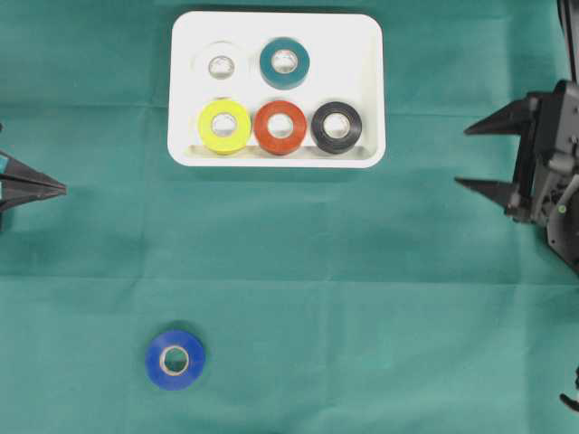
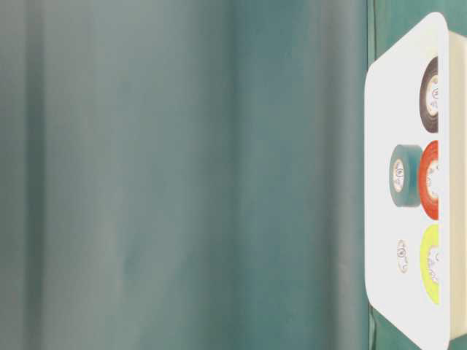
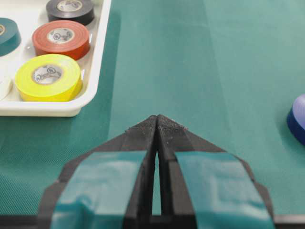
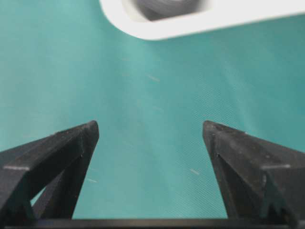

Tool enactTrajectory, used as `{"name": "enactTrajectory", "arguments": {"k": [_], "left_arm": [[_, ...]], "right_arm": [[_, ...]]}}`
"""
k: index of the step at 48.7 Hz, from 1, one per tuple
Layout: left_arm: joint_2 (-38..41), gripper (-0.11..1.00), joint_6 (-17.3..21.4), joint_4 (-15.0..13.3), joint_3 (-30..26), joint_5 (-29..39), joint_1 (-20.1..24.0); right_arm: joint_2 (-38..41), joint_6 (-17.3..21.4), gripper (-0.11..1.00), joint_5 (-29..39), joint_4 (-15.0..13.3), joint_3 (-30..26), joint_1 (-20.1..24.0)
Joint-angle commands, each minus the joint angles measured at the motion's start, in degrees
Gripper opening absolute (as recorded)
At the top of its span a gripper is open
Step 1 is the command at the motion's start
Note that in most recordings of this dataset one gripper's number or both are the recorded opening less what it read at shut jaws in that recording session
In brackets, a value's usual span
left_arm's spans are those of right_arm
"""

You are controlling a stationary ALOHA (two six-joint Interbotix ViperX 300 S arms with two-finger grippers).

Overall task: Put the tape into the white case with the right arm.
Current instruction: 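Open the right gripper and withdraw it to the right, then reach the open right gripper toward the blue tape roll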

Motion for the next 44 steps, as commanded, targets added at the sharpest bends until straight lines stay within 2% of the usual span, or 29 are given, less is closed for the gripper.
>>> {"name": "enactTrajectory", "arguments": {"k": [1, 14, 20, 33, 44], "left_arm": [[0.5, 0.0, 0.0, 0.0, -0.7, -0.3, 0.1], [0.5, 0.0, 0.0, 0.0, -0.7, -0.3, 0.1], [0.5, 0.0, 0.0, 0.0, -0.6, -0.3, 0.1], [0.5, 0.0, 0.0, 0.0, -0.7, -0.3, 0.1], [0.5, 0.0, 0.1, 0.0, -0.6, -0.3, 0.1]], "right_arm": [[0.3, 0.0, 0.67, -2.2, -0.2, -0.5, 2.8], [1.9, -0.4, 0.67, -2.6, -0.2, -0.4, 11.2], [2.2, -0.5, 0.66, -2.6, -1.3, 0.4, 13.9], [2.0, -0.4, 0.66, -4.2, -4.4, 1.2, 14.9], [4.8, -0.4, 0.66, -6.2, -6.7, -1.3, 15.2]]}}
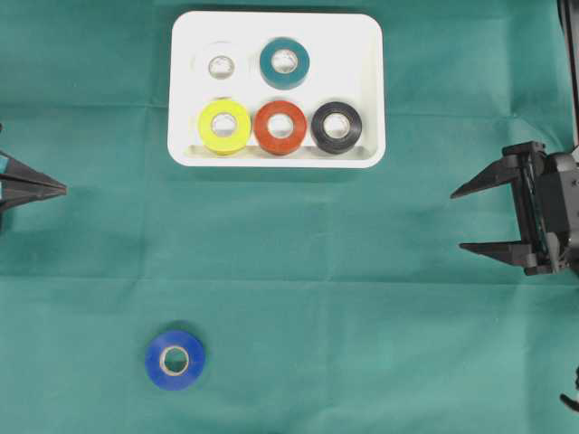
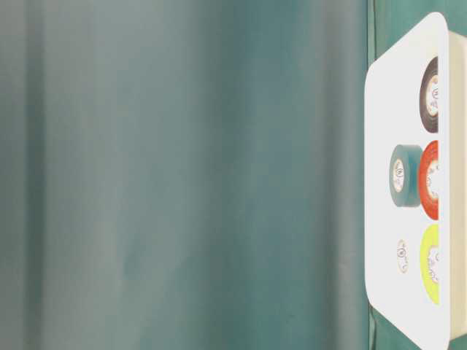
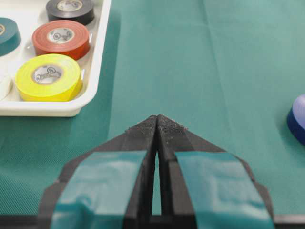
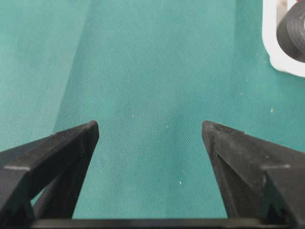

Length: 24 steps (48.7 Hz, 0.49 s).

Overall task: Put the tape into the white case with the right arm.
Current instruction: 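Reach the open right gripper toward the blue tape roll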

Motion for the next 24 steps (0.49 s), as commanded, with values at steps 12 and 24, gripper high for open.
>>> {"name": "enactTrajectory", "arguments": {"k": [12, 24], "left_arm": [[0.4, 0.0, 0.0, -0.1, -0.6, -0.3, 0.0], [0.4, 0.0, 0.0, 0.0, -0.6, -0.3, 0.1]], "right_arm": [[14.9, 0.1, 0.66, -4.7, -5.5, -11.3, 1.4], [30.8, 0.1, 0.67, -8.5, -6.4, -22.9, 1.4]]}}
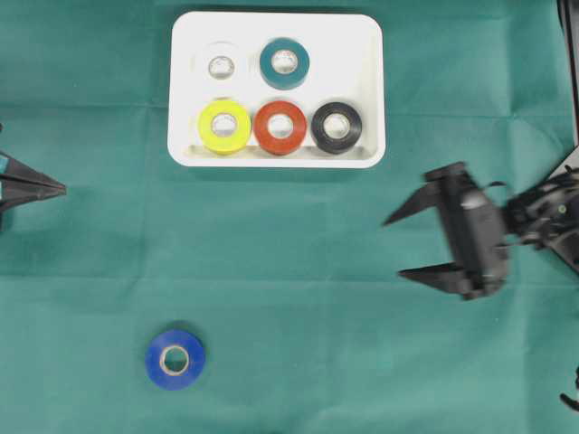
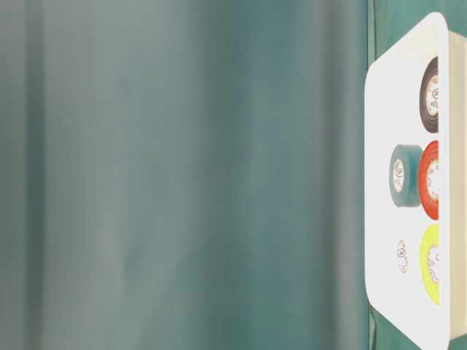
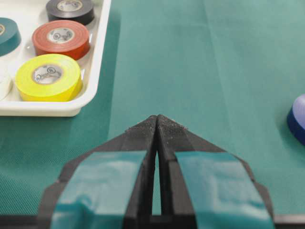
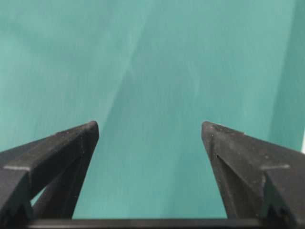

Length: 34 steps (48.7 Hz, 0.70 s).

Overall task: Put the tape into the white case with the right arm.
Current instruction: 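Reach the open right gripper toward the blue tape roll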

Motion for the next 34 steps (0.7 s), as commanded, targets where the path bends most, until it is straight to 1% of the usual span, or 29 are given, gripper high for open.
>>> {"name": "enactTrajectory", "arguments": {"k": [1, 7, 16, 27, 34], "left_arm": [[0.4, 0.0, 0.1, 0.0, -0.7, -0.3, 0.2], [0.4, 0.0, 0.1, -0.1, -0.8, -0.3, 0.2], [0.4, 0.0, 0.0, -0.1, -0.8, -0.3, 0.2], [0.4, 0.0, 0.0, -0.1, -0.8, -0.3, 0.2], [0.4, 0.0, 0.0, 0.0, -0.8, -0.3, 0.2]], "right_arm": [[4.9, 0.1, 0.67, -1.2, -0.2, -5.0, 0.3], [12.6, 0.2, 0.67, -1.3, -0.2, -12.3, 0.7], [21.2, 0.2, 0.67, -1.5, -0.2, -23.3, 2.4], [29.1, 0.2, 0.67, -1.2, -0.3, -33.9, 3.7], [33.6, 0.4, 0.67, -1.0, -0.2, -39.7, 4.0]]}}
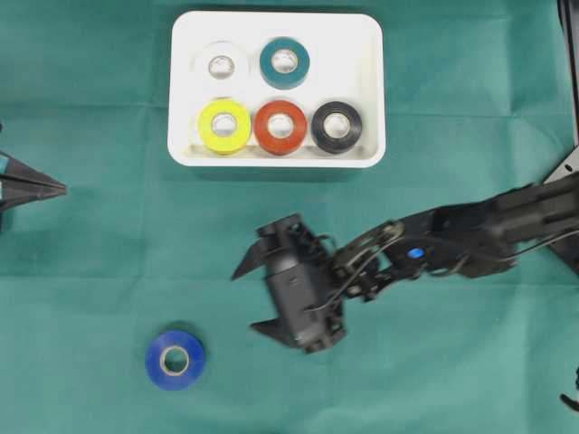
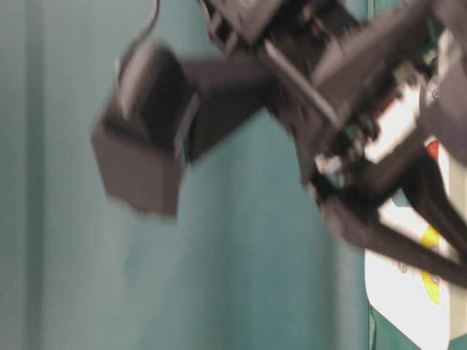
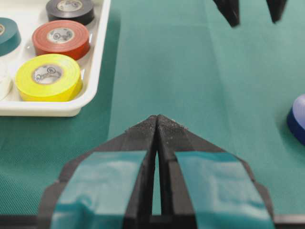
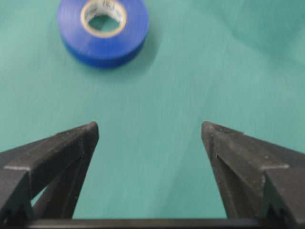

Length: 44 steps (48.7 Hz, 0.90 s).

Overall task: Put the tape into the white case with the right arm.
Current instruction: 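Reach the open right gripper toward the blue tape roll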

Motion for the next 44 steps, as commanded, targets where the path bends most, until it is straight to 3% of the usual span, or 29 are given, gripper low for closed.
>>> {"name": "enactTrajectory", "arguments": {"k": [1, 13, 24, 37, 44], "left_arm": [[0.4, 0.0, 0.0, 0.0, -0.7, -0.3, 0.2], [0.4, 0.0, 0.0, 0.0, -0.7, -0.3, 0.2], [0.4, 0.0, 0.0, 0.0, -0.7, -0.3, 0.2], [0.4, 0.0, 0.0, 0.0, -0.7, -0.3, 0.2], [0.4, 0.0, 0.0, -0.1, -0.7, -0.3, 0.2]], "right_arm": [[0.9, 0.3, 0.67, -0.2, -0.1, -4.6, 0.4], [5.8, 1.1, 0.67, -0.5, -0.1, -12.5, 0.7], [10.1, 4.2, 0.67, -0.4, 0.1, -17.9, 1.4], [11.3, 10.5, 0.67, 1.8, 0.1, -19.6, 1.5], [12.0, 11.3, 0.67, 4.6, 0.3, -20.2, 2.2]]}}
